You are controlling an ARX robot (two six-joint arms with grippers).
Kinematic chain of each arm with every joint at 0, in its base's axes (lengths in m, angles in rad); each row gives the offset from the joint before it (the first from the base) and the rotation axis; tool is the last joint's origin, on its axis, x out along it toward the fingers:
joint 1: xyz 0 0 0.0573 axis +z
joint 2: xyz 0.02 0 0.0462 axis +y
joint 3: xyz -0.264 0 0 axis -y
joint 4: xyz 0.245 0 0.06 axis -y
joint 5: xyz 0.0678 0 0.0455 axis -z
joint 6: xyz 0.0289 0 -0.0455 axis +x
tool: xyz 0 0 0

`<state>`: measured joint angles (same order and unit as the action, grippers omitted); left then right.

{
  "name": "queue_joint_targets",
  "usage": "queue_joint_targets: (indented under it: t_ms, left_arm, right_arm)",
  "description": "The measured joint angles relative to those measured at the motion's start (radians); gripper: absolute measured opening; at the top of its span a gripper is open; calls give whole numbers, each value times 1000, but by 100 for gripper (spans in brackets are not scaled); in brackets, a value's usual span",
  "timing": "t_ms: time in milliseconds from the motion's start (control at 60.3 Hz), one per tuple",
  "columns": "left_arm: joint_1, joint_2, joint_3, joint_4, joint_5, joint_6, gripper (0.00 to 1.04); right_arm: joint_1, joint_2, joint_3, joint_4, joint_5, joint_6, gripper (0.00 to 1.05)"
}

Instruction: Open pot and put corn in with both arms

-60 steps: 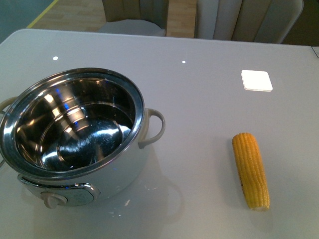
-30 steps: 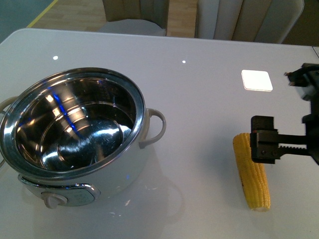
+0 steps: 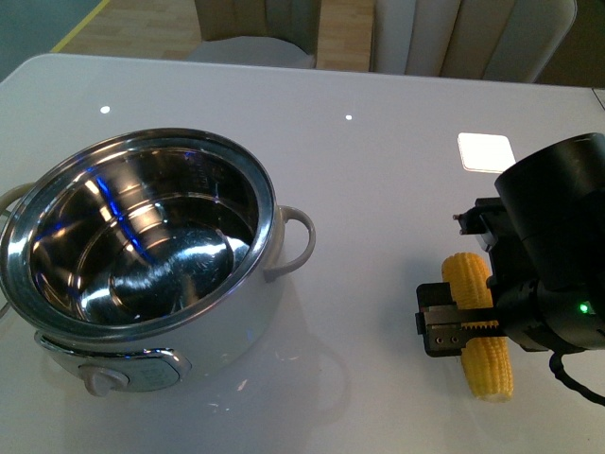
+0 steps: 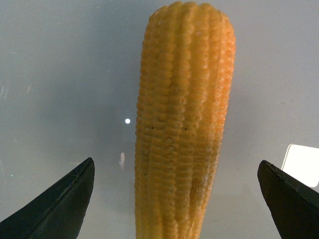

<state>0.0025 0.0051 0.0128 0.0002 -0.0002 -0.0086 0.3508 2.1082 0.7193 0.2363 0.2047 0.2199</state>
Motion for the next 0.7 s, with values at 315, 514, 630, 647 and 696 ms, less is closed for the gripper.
queue_joint_targets:
  t_ms: [315,514,630,647,696]
  left_arm:
    - [0,0,0,0,0,0,98]
    - [0,0,0,0,0,0,98]
    - [0,0,0,0,0,0,98]
    - [0,0,0,0,0,0,98]
    - [0,0,0,0,0,0,98]
  right_arm:
    - [0,107,27,-29,-19,18,62]
    - [1,22,-3,-28,-35,49,35]
    - [2,-80,-27,-38,-53,61,27]
    - [4,-102,-32,-42,-59,67,26]
    - [10,-149,-40,-50,-72,78,24]
